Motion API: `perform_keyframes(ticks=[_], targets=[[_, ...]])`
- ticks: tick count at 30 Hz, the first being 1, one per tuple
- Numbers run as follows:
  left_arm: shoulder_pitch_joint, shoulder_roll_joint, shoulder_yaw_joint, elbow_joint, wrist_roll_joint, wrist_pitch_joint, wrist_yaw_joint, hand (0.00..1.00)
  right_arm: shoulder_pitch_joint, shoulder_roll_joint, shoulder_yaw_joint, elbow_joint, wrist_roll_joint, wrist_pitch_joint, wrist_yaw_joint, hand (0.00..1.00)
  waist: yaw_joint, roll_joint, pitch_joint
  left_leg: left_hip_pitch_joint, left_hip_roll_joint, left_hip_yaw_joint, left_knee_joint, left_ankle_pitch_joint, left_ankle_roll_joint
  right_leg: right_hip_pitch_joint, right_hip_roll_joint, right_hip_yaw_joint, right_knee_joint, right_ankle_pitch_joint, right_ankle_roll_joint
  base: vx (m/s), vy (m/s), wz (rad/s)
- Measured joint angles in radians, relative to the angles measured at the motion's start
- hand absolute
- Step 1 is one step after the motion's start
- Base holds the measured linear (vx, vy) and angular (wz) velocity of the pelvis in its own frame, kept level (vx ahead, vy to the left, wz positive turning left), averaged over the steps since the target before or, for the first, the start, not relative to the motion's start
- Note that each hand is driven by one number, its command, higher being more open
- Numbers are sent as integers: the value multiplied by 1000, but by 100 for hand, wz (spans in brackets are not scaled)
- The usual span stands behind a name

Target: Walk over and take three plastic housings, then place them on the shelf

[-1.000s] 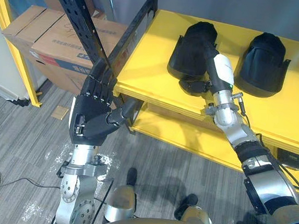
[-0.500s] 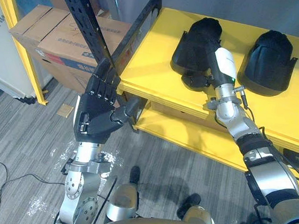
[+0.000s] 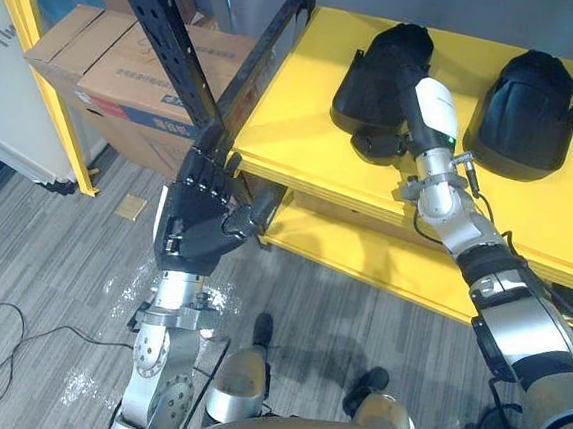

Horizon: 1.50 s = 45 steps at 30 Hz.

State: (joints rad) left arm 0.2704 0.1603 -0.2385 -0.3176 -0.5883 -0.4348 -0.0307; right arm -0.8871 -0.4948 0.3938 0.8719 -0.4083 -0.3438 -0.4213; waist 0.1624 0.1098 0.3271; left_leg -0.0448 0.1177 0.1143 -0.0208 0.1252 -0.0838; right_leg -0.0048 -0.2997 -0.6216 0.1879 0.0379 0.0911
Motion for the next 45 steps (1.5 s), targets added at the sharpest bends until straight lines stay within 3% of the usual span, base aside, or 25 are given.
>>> perform_keyframes(ticks=[11, 16, 18, 22, 25, 32, 37, 41, 45], targets=[[5, 6, -3, 3, -3, 0, 4, 100, -3, 0, -9, -16, -19, 4, -49, 100, 0, 0, 0, 13, 1, 19, -3, -1, -1, -5, 1, 21, 0, 1, 1, -21, -15, -4], [18, 5, 0, 2, 2, -2, 20, 100, 285, 1, -138, -502, -23, 2, -104, 100, -11, -3, -2, 56, 4, 50, -35, -3, -3, 24, 20, 38, -53, 20, 11, 13, -25, -17], [31, 6, 5, 0, 2, -7, 35, 100, 380, 27, -179, -637, -57, 2, -113, 100, -37, -14, -10, 69, 4, 65, -46, -5, -5, 32, 26, 48, -76, 30, 16, 38, -16, -19], [48, 6, 20, 0, 4, -7, 58, 100, 615, 97, -292, -915, -48, -2, -112, 100, -75, -52, -51, 93, 9, 113, -62, -18, -12, 43, 51, 83, -141, 60, 20, 60, -24, -31], [46, 4, 55, 0, 7, -7, 78, 100, 761, 146, -367, -1049, 49, -27, -65, 100, -108, -78, -84, 126, 17, 148, -62, -34, -21, 68, 66, 109, -172, 66, 22, 69, -32, -29], [38, -8, 100, -10, 44, -1, 83, 100, 934, 207, -456, -1088, 122, -29, -14, 100, -143, -71, -170, 153, 31, 191, -63, -55, -31, 84, 91, 143, -214, 81, 21, 24, -19, -19], [42, -41, 133, -48, 47, 5, 71, 100, 1034, 242, -534, -1088, 189, 33, 20, 100, -150, -57, -185, 163, 34, 205, -63, -56, -34, 92, 98, 158, -229, 84, 19, -4, -5, -8], [49, -43, 149, -48, 57, 10, 69, 100, 1064, 279, -558, -1070, 189, 78, -11, 100, -165, -54, -200, 173, 37, 233, -63, -62, -37, 88, 106, 183, -246, 95, 18, 6, 4, -20], [53, -45, 204, -7, 288, 31, 218, 100, 1077, 340, -648, -919, 264, 84, -113, 100, -169, -69, -219, 174, 45, 269, -63, -68, -42, 64, 116, 214, -247, 99, 13, 19, -1, -24]])
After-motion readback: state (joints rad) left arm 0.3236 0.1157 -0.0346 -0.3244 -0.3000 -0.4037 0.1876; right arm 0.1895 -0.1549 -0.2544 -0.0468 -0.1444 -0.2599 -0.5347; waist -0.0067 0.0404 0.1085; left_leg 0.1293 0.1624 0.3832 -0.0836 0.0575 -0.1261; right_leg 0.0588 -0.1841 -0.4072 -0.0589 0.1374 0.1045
